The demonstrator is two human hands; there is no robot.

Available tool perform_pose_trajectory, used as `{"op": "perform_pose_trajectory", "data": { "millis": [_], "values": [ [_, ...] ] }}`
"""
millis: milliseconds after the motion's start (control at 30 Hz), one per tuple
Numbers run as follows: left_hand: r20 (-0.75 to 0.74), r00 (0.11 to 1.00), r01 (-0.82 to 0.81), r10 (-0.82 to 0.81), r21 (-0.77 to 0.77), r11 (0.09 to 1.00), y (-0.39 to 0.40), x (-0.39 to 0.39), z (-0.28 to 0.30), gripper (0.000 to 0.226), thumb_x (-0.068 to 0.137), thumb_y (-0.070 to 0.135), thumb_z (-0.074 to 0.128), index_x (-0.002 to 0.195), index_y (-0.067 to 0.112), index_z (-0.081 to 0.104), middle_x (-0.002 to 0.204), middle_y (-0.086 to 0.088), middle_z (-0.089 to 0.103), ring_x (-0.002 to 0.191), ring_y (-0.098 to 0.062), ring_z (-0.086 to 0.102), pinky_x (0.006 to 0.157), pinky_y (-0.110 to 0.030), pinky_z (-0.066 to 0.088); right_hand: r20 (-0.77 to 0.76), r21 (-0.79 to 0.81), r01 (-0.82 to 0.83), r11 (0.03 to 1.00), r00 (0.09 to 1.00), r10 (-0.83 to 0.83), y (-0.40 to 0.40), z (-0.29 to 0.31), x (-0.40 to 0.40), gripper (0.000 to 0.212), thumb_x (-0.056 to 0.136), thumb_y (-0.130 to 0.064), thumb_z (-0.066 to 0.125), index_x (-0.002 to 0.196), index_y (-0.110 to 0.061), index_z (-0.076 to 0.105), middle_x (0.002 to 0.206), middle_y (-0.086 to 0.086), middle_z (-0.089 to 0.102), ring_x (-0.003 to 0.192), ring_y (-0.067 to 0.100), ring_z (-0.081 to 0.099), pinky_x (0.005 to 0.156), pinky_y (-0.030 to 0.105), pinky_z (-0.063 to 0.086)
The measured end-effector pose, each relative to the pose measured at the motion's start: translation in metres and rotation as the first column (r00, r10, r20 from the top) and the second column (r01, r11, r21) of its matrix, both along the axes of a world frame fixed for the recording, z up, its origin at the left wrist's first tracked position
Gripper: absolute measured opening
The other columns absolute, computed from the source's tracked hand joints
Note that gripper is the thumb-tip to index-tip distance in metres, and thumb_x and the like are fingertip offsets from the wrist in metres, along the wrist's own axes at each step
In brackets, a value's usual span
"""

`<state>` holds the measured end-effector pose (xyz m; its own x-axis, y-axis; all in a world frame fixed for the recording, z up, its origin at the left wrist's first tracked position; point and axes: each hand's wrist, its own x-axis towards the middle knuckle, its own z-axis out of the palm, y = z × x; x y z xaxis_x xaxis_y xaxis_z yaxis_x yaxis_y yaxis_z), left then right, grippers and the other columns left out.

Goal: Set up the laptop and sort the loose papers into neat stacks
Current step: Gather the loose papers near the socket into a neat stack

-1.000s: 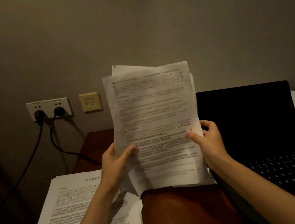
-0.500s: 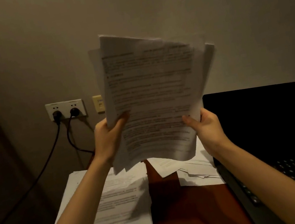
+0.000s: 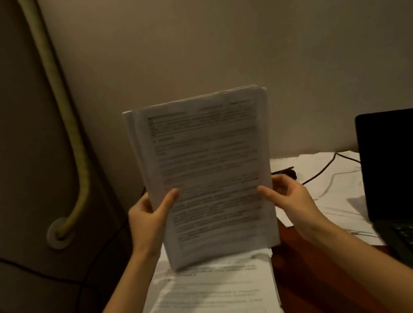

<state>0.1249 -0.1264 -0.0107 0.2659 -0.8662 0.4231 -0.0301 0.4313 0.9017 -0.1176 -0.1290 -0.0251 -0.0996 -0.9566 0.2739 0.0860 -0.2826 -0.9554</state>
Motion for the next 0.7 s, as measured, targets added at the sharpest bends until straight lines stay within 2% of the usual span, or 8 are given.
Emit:
{"op": "perform_pose_trajectory", "data": {
  "millis": [133,200,267,333,433,500,600,700],
  "values": [
    [0.034,0.999,0.033,-0.036,0.072,0.997,0.007,-0.004,-0.021,0.029,0.073,0.034,0.069,0.1,0.025,0.064,0.098,0.002,0.071,0.089,-0.014,0.07,0.075,-0.032,0.058,-0.061,0.06,-0.085,0.995,0.994,0.089,0.006,-0.01,0.015,0.026,0.092,-0.029,0.055,0.116,-0.018,0.058,0.106,-0.001,0.069,0.097,0.014,0.068,0.075,0.026,0.056],
    [0.048,0.999,0.016,-0.019,0.057,0.998,0.007,-0.008,-0.02,0.019,0.083,0.03,0.066,0.101,0.025,0.063,0.1,-0.001,0.071,0.09,-0.017,0.07,0.076,-0.037,0.058,-0.09,0.035,-0.11,0.993,0.99,0.112,0.01,-0.005,0.025,0.023,0.097,-0.028,0.046,0.116,-0.021,0.057,0.105,-0.002,0.069,0.094,0.011,0.068,0.073,0.025,0.057],
    [0.095,0.995,-0.038,0.035,0.03,0.999,0.006,-0.005,-0.011,0.013,0.091,0.024,0.061,0.104,0.022,0.063,0.101,-0.001,0.071,0.09,-0.016,0.07,0.075,-0.035,0.058,-0.14,0.014,-0.079,0.997,0.987,0.08,0.017,0.004,0.032,0.02,0.1,-0.027,0.042,0.113,-0.021,0.056,0.105,-0.002,0.068,0.091,0.01,0.068,0.071,0.025,0.057],
    [0.115,0.992,-0.068,0.06,0.068,0.995,0.005,0.004,-0.001,0.015,0.094,0.021,0.058,0.108,0.017,0.061,0.102,0.0,0.07,0.09,-0.014,0.069,0.074,-0.032,0.058,-0.204,-0.023,-0.022,0.999,0.979,0.016,0.024,0.01,0.034,0.015,0.1,-0.025,0.043,0.107,-0.021,0.057,0.106,-0.003,0.067,0.091,0.01,0.068,0.07,0.025,0.058],
    [0.173,0.985,-0.064,0.022,0.244,0.968,0.006,0.021,0.007,0.018,0.092,0.016,0.06,0.109,0.012,0.063,0.104,-0.007,0.071,0.087,-0.02,0.07,0.078,-0.038,0.057,-0.326,-0.059,0.01,0.998,0.945,-0.028,0.036,0.013,0.032,0.011,0.096,-0.021,0.054,0.104,-0.022,0.061,0.103,-0.008,0.067,0.089,0.007,0.067,0.067,0.021,0.057],
    [0.251,0.968,-0.068,-0.027,0.36,0.93,0.009,0.027,0.005,0.022,0.092,0.013,0.061,0.111,0.006,0.064,0.103,-0.01,0.071,0.086,-0.022,0.07,0.076,-0.036,0.056,-0.431,0.002,0.002,1.0,0.902,-0.001,0.044,0.009,0.032,0.009,0.093,-0.019,0.058,0.101,-0.021,0.062,0.098,-0.01,0.066,0.082,0.004,0.066,0.063,0.02,0.057],
    [0.362,0.926,-0.094,-0.104,0.489,0.867,0.015,0.029,-0.008,0.026,0.09,0.016,0.064,0.112,0.003,0.063,0.101,-0.012,0.07,0.084,-0.024,0.069,0.072,-0.036,0.056,-0.515,0.161,0.009,0.987,0.854,0.077,0.053,-0.007,0.034,0.014,0.092,-0.015,0.06,0.105,-0.016,0.065,0.1,-0.005,0.068,0.076,0.005,0.066,0.062,0.027,0.058],
    [0.454,0.882,-0.17,-0.128,0.56,0.811,0.018,0.027,-0.023,0.028,0.087,0.021,0.068,0.108,0.004,0.06,0.097,-0.009,0.069,0.081,-0.021,0.068,0.064,-0.032,0.054,-0.6,0.257,0.038,0.966,0.789,0.129,0.059,-0.022,0.031,0.022,0.091,-0.018,0.062,0.111,-0.011,0.067,0.11,0.0,0.069,0.072,0.01,0.066,0.047,0.017,0.049]
  ]
}}
